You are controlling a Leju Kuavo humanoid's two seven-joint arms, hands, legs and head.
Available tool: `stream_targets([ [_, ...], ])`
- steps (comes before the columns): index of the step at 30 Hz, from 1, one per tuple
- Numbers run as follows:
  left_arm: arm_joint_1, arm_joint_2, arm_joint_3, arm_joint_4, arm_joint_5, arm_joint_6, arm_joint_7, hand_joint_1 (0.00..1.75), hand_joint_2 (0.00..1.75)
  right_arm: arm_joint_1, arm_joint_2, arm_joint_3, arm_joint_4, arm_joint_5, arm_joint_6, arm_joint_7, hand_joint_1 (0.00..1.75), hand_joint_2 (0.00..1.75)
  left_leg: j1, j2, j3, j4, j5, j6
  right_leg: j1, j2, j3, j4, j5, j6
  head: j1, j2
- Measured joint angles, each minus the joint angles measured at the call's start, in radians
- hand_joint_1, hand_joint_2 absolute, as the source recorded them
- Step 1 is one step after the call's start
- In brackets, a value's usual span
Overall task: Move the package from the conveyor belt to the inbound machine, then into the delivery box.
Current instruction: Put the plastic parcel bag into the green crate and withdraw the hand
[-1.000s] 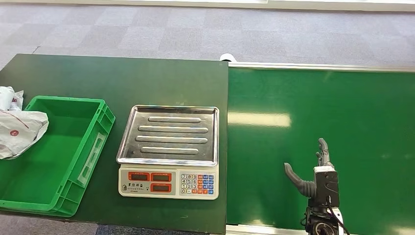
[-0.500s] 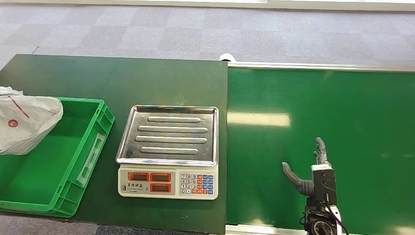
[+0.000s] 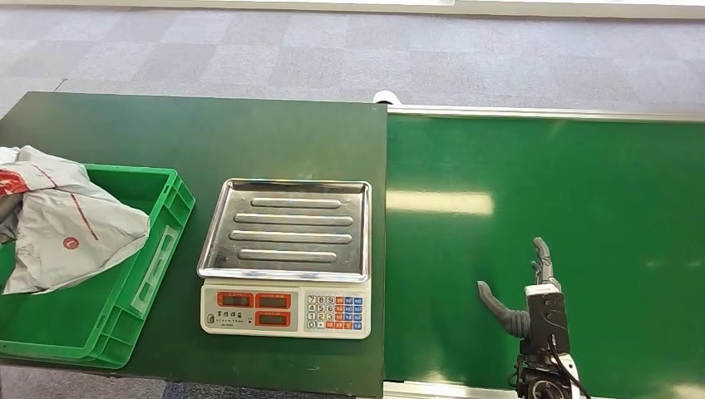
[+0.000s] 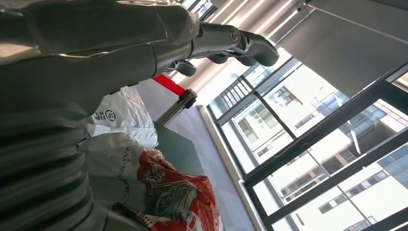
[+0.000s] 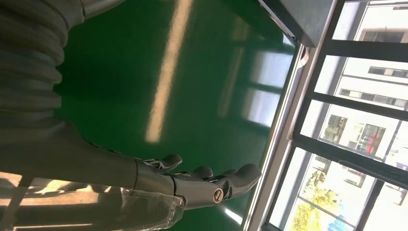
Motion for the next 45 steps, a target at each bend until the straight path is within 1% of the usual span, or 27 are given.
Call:
stream_targets([
  [5,-0.072,0.032,-0.006,0.113,-0.061,-0.005,0.054,0.00,1.75,-0.012,0.000,0.000,0.007,0.002,0.001,0.006,0.00,1.75,0.000,0.001,0.001,0.000,0.000,0.000,0.000,0.000,0.001,0.000,0.001,-0.001,0.000,0.000],
  [10,-0.102,0.052,-0.010,0.185,-0.085,-0.012,0.079,0.00,1.75,-0.016,-0.001,0.000,0.013,0.003,0.001,0.007,0.00,1.75,0.000,0.001,0.000,0.000,0.000,0.000,0.000,0.000,0.000,0.000,0.001,-0.001,0.000,0.000],
  [11,-0.106,0.057,-0.011,0.198,-0.107,-0.020,0.103,0.00,1.75,-0.016,-0.001,0.000,0.013,0.003,0.001,0.008,0.00,1.75,0.000,0.001,0.000,0.000,0.000,0.000,0.000,0.000,0.000,0.000,0.001,-0.001,0.000,0.000],
  [13,-0.116,0.074,-0.017,0.236,-0.195,-0.030,0.183,0.00,1.75,-0.016,0.000,0.000,0.014,0.007,0.003,0.012,0.00,1.75,0.000,0.001,0.000,0.000,0.000,0.000,0.000,0.000,0.000,0.000,0.000,-0.001,0.000,0.000],
  [16,-0.139,0.114,-0.041,0.336,-0.439,0.004,0.329,0.00,1.75,-0.016,0.003,0.000,0.014,0.019,0.007,0.020,0.00,1.75,0.000,0.001,0.000,0.000,0.000,0.000,0.000,0.001,0.000,0.000,0.000,-0.001,0.000,0.000],
  [17,-0.147,0.127,-0.050,0.375,-0.508,0.015,0.364,0.00,1.75,-0.016,0.005,0.000,0.015,0.022,0.007,0.022,0.00,1.75,0.000,0.002,0.000,0.000,0.000,0.000,0.000,0.001,-0.001,0.000,0.000,-0.001,0.000,0.000],
  [18,-0.155,0.138,-0.058,0.412,-0.557,0.020,0.387,0.00,1.75,-0.016,0.006,0.000,0.015,0.025,0.007,0.023,0.00,1.75,0.000,0.002,0.000,0.000,0.000,0.000,0.000,0.001,-0.001,0.000,0.001,-0.001,0.000,0.000],
  [20,-0.174,0.154,-0.071,0.472,-0.602,0.007,0.405,0.00,1.75,-0.016,0.009,0.000,0.015,0.028,0.007,0.026,0.00,1.75,0.000,0.001,0.000,0.000,0.000,0.000,0.000,0.001,-0.001,0.000,0.001,-0.001,0.000,0.000],
  [21,-0.186,0.159,-0.076,0.500,-0.613,-0.017,0.405,0.00,1.75,-0.016,0.011,0.000,0.015,0.029,0.006,0.028,0.00,1.75,0.000,0.001,0.000,0.000,0.000,0.000,0.000,0.000,-0.001,0.000,0.000,-0.001,0.000,0.000],
  [22,-0.202,0.161,-0.081,0.528,-0.612,-0.063,0.392,0.00,1.75,-0.016,0.012,0.000,0.015,0.031,0.006,0.031,0.00,1.75,0.000,0.001,0.000,0.000,0.000,0.000,0.000,0.000,0.000,0.000,0.000,-0.001,0.000,0.000],
  [23,-0.219,0.161,-0.084,0.555,-0.596,-0.133,0.362,0.00,1.75,-0.016,0.013,-0.001,0.015,0.032,0.006,0.034,0.00,1.75,0.000,0.000,0.000,0.000,0.000,0.000,0.000,0.000,0.000,0.000,0.000,-0.001,0.000,0.000],
  [26,-0.257,0.162,-0.108,0.615,-0.496,-0.438,0.217,0.00,1.75,-0.019,0.013,-0.005,0.016,0.029,0.031,0.035,0.00,1.75,0.000,0.000,0.001,0.000,0.000,0.000,0.000,-0.001,0.002,0.000,0.001,-0.001,0.000,0.000],
  [27,-0.261,0.165,-0.124,0.624,-0.474,-0.524,0.184,0.00,1.75,-0.021,0.013,-0.007,0.018,0.025,0.048,0.033,0.00,1.75,0.000,0.001,0.001,0.000,0.000,0.000,0.000,0.000,0.002,0.000,0.001,-0.001,0.000,0.000],
  [28,-0.263,0.170,-0.144,0.630,-0.464,-0.582,0.167,0.00,1.75,-0.025,0.013,-0.009,0.020,0.020,0.065,0.031,0.00,1.75,0.000,0.001,0.001,0.000,0.000,0.000,0.000,0.000,0.002,0.000,0.001,-0.001,0.000,0.000],
  [29,-0.264,0.176,-0.166,0.636,-0.462,-0.617,0.161,0.00,1.75,-0.030,0.013,-0.011,0.024,0.015,0.079,0.030,0.00,1.75,0.000,0.002,0.001,0.000,0.000,0.000,0.000,0.001,0.002,0.000,0.001,-0.001,0.000,0.000],
  [32,-0.268,0.192,-0.220,0.649,-0.466,-0.648,0.157,0.00,1.75,-0.043,0.013,-0.015,0.033,0.009,0.096,0.029,0.00,1.75,0.000,0.001,0.002,0.000,0.000,0.000,0.000,0.001,0.001,0.000,0.001,-0.001,0.000,0.000],
  [34,-0.269,0.199,-0.239,0.656,-0.470,-0.654,0.155,0.00,1.75,-0.050,0.013,-0.016,0.038,0.005,0.104,0.027,0.00,1.75,0.000,0.000,0.002,0.000,0.000,0.000,0.000,0.001,0.001,0.000,0.001,-0.001,0.000,0.000],
  [36,-0.271,0.203,-0.258,0.660,-0.480,-0.668,0.146,0.00,1.75,-0.056,0.013,-0.016,0.043,-0.011,0.133,0.014,0.00,1.75,0.000,0.000,0.002,0.000,0.000,0.000,0.000,0.000,0.002,0.000,0.001,-0.001,0.000,0.000],
  [39,-0.281,0.203,-0.303,0.664,-0.512,-0.690,0.133,0.00,1.75,-0.079,0.016,-0.010,0.059,-0.029,0.186,-0.024,0.00,1.75,0.000,0.000,0.002,0.000,0.000,0.000,0.000,0.000,0.002,0.000,0.001,-0.001,0.000,0.000],
  [42,-0.295,0.201,-0.353,0.664,-0.546,-0.710,0.124,0.00,1.75,-0.121,0.026,0.017,0.089,-0.026,0.209,-0.075,0.00,1.75,0.000,0.000,0.003,0.000,0.001,0.000,0.000,0.000,0.004,0.000,0.001,-0.001,0.000,0.000],
  [45,-0.316,0.217,-0.398,0.659,-0.564,-0.778,0.095,0.00,1.75,-0.169,0.042,0.051,0.137,-0.031,0.223,-0.109,0.00,1.75,0.000,0.000,0.006,0.000,0.001,0.000,0.000,0.000,0.006,0.000,0.001,-0.001,0.000,0.000],
])
